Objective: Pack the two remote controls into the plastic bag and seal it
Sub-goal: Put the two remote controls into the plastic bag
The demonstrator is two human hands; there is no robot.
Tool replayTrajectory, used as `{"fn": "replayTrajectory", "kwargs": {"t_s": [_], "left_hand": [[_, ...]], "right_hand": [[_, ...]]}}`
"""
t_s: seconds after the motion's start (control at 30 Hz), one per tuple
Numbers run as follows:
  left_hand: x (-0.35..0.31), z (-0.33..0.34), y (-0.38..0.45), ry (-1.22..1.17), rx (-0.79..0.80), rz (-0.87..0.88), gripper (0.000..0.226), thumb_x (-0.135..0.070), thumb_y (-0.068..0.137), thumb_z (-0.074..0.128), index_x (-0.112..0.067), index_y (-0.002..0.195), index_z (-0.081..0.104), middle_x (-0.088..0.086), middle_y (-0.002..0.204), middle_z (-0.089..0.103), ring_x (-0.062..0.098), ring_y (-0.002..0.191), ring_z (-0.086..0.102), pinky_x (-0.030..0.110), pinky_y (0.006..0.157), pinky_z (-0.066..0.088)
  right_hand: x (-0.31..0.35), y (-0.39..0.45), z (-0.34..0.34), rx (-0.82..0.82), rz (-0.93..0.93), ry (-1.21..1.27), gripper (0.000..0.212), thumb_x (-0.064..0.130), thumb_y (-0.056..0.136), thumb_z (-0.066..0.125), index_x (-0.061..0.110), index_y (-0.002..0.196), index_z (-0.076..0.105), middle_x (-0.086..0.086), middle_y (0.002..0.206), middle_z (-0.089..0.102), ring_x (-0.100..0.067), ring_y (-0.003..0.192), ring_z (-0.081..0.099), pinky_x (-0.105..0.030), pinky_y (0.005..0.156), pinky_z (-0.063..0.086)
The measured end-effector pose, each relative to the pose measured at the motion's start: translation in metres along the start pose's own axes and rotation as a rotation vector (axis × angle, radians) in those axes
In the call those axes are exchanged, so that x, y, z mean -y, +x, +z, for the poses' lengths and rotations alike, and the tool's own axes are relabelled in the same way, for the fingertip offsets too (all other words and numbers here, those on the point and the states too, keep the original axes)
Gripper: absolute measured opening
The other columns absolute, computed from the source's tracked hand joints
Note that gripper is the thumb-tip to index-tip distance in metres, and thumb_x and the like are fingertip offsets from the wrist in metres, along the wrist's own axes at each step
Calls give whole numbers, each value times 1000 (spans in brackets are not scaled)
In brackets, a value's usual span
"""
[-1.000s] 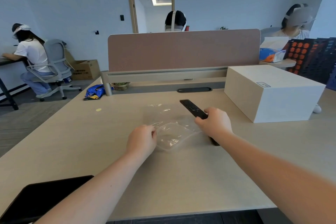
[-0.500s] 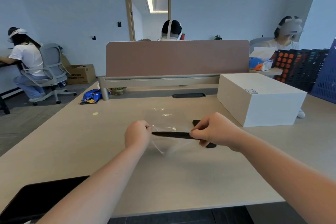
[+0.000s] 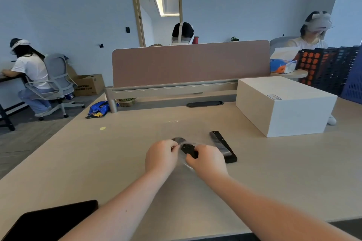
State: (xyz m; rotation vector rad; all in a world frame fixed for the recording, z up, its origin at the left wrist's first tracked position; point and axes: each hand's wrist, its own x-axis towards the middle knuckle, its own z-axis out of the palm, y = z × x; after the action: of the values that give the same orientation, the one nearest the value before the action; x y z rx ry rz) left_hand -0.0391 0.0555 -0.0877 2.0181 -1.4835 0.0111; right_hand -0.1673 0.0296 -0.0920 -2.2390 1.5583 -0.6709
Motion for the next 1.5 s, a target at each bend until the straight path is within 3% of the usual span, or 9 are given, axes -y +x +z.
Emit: {"fn": "replayTrajectory", "kwargs": {"t_s": [0.17, 0.3, 0.5, 0.7, 0.93, 1.0, 1.13, 1.3, 1.5], "left_hand": [[9, 1, 0, 22, -21, 24, 23, -26, 87, 57, -13, 76, 70, 10, 76, 71, 32, 78, 62, 38, 62, 49], [17, 3, 1, 24, -22, 42, 24, -30, 86, 57, -12, 78, 70, 11, 75, 70, 32, 78, 60, 37, 62, 48], [21, 2, 1, -10, -20, 58, 21, -28, 87, 58, -14, 78, 71, 8, 73, 71, 31, 76, 60, 35, 61, 47], [16, 4, -1, 17, 26, 62, 21, -27, 88, 57, -14, 81, 72, 8, 76, 72, 30, 78, 61, 35, 62, 46], [12, 4, -3, 98, 77, 63, 21, -25, 90, 54, -16, 81, 71, 5, 79, 71, 29, 80, 61, 32, 60, 45], [13, 4, -4, 119, 71, 70, 21, -25, 89, 54, -18, 82, 72, 2, 83, 71, 27, 83, 61, 31, 61, 45], [13, 1, -5, 135, 52, 74, 21, -29, 90, 54, -22, 85, 73, -2, 90, 68, 24, 87, 60, 32, 66, 47], [9, 1, -4, 146, 41, 65, 19, -29, 89, 55, -22, 84, 73, -3, 91, 70, 24, 88, 61, 31, 66, 47], [3, 3, -7, 148, 65, 36, 18, -30, 89, 56, -24, 87, 73, -5, 92, 72, 23, 89, 62, 30, 66, 47]], "right_hand": [[10, 25, 22, -50, 32, -92, 24, 32, 90, 49, 12, 88, 62, -7, 87, 65, -27, 81, 63, -26, 59, 39], [13, 42, 34, -25, 68, -96, 22, 25, 90, 48, 14, 71, 46, -5, 77, 51, -24, 68, 48, -24, 55, 36], [15, 46, 39, 99, 37, -95, 27, 29, 93, 51, 15, 70, 49, -7, 84, 57, -26, 80, 59, -28, 65, 42], [0, 37, 31, 113, -58, -134, 25, 27, 96, 47, 9, 105, 63, -11, 105, 68, -29, 98, 65, -32, 79, 51], [-38, 5, -12, -408, -154, -19, 25, 18, 89, 54, 14, 65, 52, -1, 64, 53, -25, 67, 53, -29, 47, 37], [-53, 10, -22, -424, -20, 64, 13, 16, 92, 51, 13, 85, 61, -4, 84, 61, -25, 88, 54, -32, 62, 44], [-83, 20, -23, -131, 272, 61, 36, 10, 92, 41, 12, 127, 48, -9, 126, 54, -29, 121, 42, -37, 89, 44], [-90, 24, -13, 14, 249, -92, 32, 37, 88, 53, 13, 110, 56, -7, 106, 64, -28, 109, 54, -30, 70, 44], [-91, 30, -13, -41, 295, -79, 5, 15, 87, 47, 14, 83, 51, -6, 78, 56, -29, 82, 55, -26, 52, 36]]}}
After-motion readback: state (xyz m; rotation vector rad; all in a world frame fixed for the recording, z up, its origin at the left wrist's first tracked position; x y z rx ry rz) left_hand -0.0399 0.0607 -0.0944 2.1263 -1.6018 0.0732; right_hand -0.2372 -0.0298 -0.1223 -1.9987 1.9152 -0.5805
